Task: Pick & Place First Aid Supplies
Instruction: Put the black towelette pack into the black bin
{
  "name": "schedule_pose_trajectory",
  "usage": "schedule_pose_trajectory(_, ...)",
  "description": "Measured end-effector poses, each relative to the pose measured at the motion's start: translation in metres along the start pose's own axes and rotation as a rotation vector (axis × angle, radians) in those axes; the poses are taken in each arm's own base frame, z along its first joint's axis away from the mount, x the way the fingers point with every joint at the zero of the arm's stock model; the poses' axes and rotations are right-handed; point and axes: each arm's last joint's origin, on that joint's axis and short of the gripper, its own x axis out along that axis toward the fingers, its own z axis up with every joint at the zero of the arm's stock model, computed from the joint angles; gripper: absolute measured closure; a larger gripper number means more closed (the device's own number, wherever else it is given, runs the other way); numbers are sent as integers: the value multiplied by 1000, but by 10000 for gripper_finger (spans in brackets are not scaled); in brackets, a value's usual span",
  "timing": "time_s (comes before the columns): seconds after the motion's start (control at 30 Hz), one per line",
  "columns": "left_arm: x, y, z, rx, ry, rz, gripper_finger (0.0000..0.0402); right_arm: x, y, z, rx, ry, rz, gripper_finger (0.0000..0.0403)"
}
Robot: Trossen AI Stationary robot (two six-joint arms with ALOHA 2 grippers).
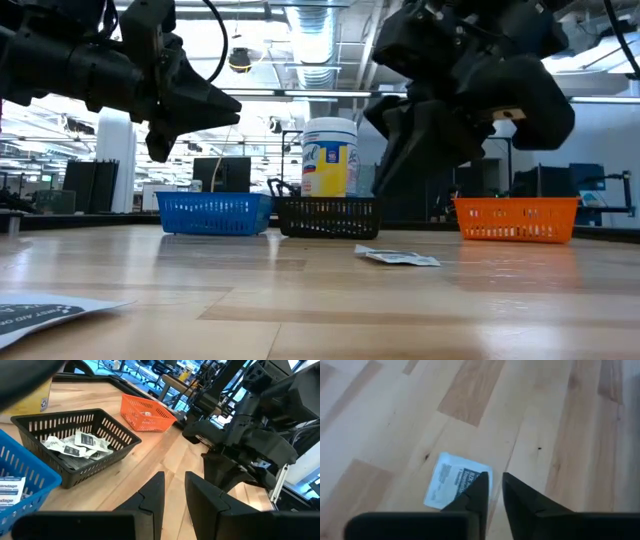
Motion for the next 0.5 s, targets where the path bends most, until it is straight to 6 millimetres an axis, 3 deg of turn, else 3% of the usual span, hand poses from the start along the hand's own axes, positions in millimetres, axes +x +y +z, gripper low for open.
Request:
schedule_pose_trajectory(0.27, 0, 0, 0, 0, -2, 2, 325, 14, -4, 2, 109, -67, -1, 288)
schedule_pose_trajectory(0.5, 0, 0, 0, 1, -2, 3, 325, 30, -2, -3, 146, -48, -3, 266)
